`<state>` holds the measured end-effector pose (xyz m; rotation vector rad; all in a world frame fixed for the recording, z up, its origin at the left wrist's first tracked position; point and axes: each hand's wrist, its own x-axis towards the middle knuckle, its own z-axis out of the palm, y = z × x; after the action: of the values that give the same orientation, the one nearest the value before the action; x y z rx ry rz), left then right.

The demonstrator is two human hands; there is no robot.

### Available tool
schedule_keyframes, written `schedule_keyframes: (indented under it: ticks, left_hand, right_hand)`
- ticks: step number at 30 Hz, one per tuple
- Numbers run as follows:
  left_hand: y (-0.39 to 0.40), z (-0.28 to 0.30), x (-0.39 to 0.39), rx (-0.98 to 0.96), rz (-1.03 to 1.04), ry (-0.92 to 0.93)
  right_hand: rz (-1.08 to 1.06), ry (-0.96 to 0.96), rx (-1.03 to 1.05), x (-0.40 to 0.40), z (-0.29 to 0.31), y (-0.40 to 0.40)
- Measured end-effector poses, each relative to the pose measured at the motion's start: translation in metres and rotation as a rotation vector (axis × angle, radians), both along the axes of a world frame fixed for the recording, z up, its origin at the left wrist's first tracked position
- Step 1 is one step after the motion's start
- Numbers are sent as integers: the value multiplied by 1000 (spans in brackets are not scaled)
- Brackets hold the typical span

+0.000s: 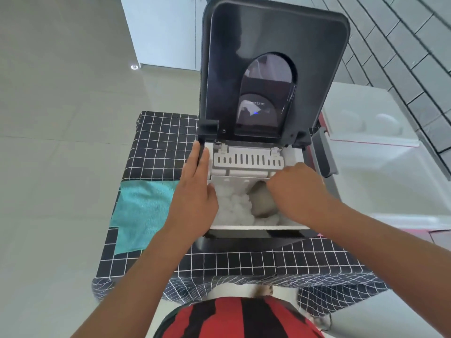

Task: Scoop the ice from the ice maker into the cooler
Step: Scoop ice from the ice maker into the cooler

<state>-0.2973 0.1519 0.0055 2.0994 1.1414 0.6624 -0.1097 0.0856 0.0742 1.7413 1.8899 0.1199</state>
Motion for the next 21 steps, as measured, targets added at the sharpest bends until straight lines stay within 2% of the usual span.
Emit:
schedule_keyframes:
  ticks: [5, 10, 18, 21]
  left_hand:
    - [4, -1, 0, 3, -1, 17]
    - [3, -4, 0, 10, 4, 21]
    - [2, -7, 2, 27, -1, 43]
    - [3, -7, 1, 22, 1, 53]
  right_hand:
    - [-79, 89, 57, 9, -9, -1]
    - [-40, 135, 96, 13, -11, -9]
    - [-194, 164, 19, 12, -15, -9]
    - [-355, 308, -85, 10, -18, -1]
